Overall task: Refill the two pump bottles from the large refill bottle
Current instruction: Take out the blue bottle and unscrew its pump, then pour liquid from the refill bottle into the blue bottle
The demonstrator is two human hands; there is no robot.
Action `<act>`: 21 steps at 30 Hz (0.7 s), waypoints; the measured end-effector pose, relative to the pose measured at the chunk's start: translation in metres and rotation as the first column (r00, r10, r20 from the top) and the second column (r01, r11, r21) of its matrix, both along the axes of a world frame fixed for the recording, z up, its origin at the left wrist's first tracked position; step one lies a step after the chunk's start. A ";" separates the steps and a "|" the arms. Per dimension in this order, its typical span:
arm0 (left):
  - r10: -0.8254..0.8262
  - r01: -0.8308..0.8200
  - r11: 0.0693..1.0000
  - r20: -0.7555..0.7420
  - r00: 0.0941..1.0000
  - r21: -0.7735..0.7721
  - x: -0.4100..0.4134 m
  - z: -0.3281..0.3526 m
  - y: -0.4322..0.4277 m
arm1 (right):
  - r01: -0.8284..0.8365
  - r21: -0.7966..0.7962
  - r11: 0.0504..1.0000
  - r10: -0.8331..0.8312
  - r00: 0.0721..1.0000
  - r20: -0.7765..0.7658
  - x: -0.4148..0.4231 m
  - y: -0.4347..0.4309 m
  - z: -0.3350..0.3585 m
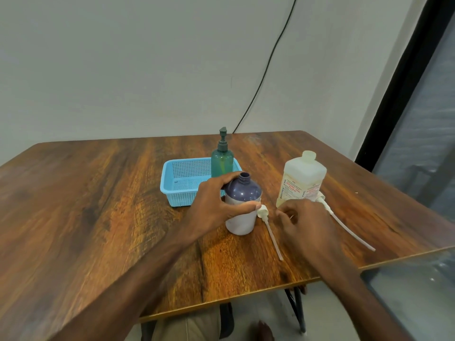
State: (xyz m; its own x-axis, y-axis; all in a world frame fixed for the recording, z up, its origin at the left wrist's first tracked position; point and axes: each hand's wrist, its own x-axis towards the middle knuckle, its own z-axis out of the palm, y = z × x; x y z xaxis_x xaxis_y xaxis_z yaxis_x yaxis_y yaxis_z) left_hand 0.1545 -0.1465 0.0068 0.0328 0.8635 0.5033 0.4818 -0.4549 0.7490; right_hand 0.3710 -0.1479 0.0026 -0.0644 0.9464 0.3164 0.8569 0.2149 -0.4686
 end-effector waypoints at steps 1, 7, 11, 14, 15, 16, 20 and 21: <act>0.003 -0.003 1.000 0.001 1.000 -0.003 0.000 -0.001 0.000 | 0.018 0.007 1.000 -0.018 0.998 -0.055 0.007 -0.003 0.000; -0.002 0.002 1.000 0.008 1.000 -0.020 0.002 -0.002 0.000 | 0.033 0.030 0.999 -0.024 0.965 -0.260 0.045 -0.006 -0.002; 0.009 -0.010 1.000 -0.007 1.000 -0.024 0.002 -0.003 -0.001 | 0.021 0.038 0.999 -0.007 0.943 -0.333 0.057 -0.001 -0.008; 0.007 -0.007 1.000 -0.017 1.000 -0.029 0.003 -0.003 -0.001 | 0.023 0.013 1.000 -0.017 0.933 -0.359 0.063 0.004 -0.014; 0.006 -0.007 0.999 -0.021 1.000 -0.034 0.003 -0.003 -0.002 | 0.032 0.007 0.999 -0.027 0.925 -0.380 0.065 0.006 -0.016; 0.005 -0.006 0.999 -0.027 1.000 -0.040 0.003 -0.003 -0.002 | 0.048 0.011 0.999 -0.039 0.912 -0.408 0.066 0.009 -0.018; 0.002 -0.005 0.998 -0.060 0.998 -0.059 0.004 0.001 -0.007 | 0.126 0.056 0.990 -0.082 0.863 -0.499 0.060 0.024 -0.015; 0.002 -0.007 0.998 -0.073 0.997 -0.058 0.004 0.001 -0.008 | 0.127 0.058 0.990 -0.082 0.865 -0.496 0.057 0.030 -0.014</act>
State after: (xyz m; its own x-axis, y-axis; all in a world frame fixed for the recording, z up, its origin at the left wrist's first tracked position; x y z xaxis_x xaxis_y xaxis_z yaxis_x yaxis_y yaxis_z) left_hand 0.1581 -0.1545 0.0075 0.0637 0.8915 0.4485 0.5379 -0.4092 0.7370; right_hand 0.4280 -0.1182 -0.0114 0.2183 0.9068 0.3608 0.5402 0.1956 -0.8185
